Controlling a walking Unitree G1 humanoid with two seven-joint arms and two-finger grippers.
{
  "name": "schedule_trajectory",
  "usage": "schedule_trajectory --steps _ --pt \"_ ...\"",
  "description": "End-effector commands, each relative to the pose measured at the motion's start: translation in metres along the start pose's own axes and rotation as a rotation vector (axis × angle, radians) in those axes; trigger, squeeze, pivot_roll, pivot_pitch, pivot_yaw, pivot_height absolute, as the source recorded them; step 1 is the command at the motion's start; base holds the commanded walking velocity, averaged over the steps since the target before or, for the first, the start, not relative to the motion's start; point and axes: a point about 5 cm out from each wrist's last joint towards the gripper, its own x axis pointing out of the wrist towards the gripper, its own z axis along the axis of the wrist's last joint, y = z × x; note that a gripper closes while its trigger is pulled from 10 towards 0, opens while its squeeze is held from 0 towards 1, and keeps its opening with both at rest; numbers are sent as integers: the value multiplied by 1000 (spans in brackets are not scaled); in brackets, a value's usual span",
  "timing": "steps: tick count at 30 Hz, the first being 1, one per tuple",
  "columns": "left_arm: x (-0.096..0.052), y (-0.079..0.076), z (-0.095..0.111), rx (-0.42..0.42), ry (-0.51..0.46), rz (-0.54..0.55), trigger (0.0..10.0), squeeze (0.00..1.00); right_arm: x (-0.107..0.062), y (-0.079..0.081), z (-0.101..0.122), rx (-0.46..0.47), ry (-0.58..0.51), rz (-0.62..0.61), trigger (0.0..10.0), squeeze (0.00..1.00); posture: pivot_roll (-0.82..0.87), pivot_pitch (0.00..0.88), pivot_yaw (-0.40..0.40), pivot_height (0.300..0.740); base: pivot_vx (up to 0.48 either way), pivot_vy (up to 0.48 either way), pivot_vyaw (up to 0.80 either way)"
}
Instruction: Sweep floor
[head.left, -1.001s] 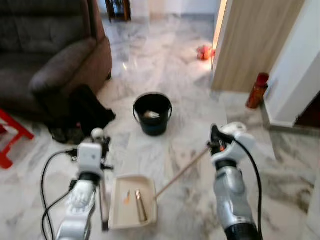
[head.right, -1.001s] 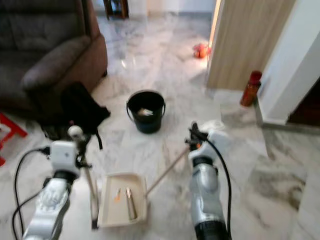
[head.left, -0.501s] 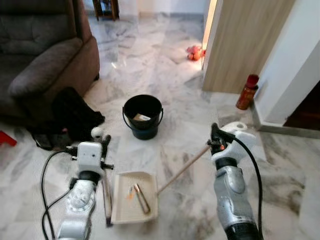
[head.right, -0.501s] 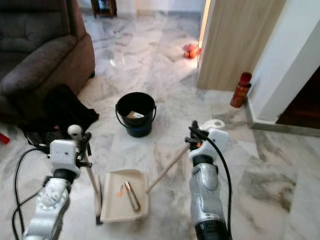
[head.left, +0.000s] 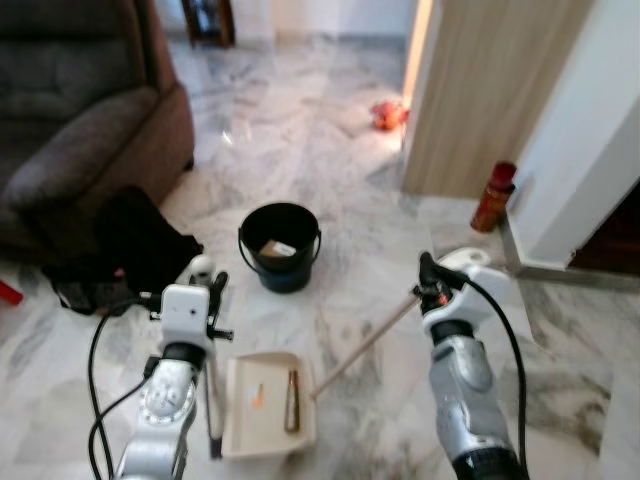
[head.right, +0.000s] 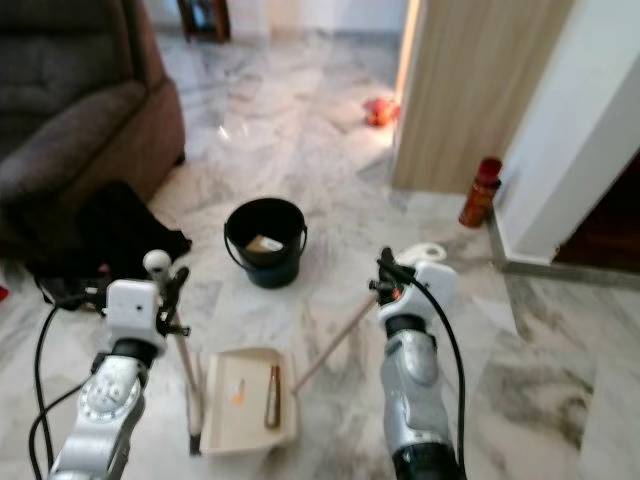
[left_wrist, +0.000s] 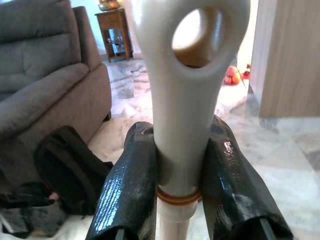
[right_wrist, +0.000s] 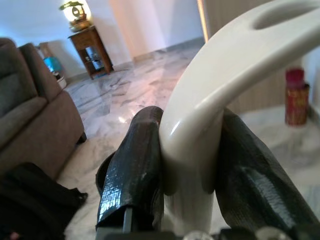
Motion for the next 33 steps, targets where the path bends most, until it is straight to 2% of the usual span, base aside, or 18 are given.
schedule_trajectory --steps 1,5,33 --pt "1 6 8 15 -40 16 10000 0 5 12 12 14 -57 36 10000 0 161 69 -3 740 296 0 606" --pt "1 6 8 16 -38 16 10000 0 5 12 11 35 -48 31 10000 0 158 74 -2 740 293 0 269" --pt "2 6 8 16 -37 14 10000 0 4 14 9 30 -37 60 10000 0 165 77 -3 740 293 0 0"
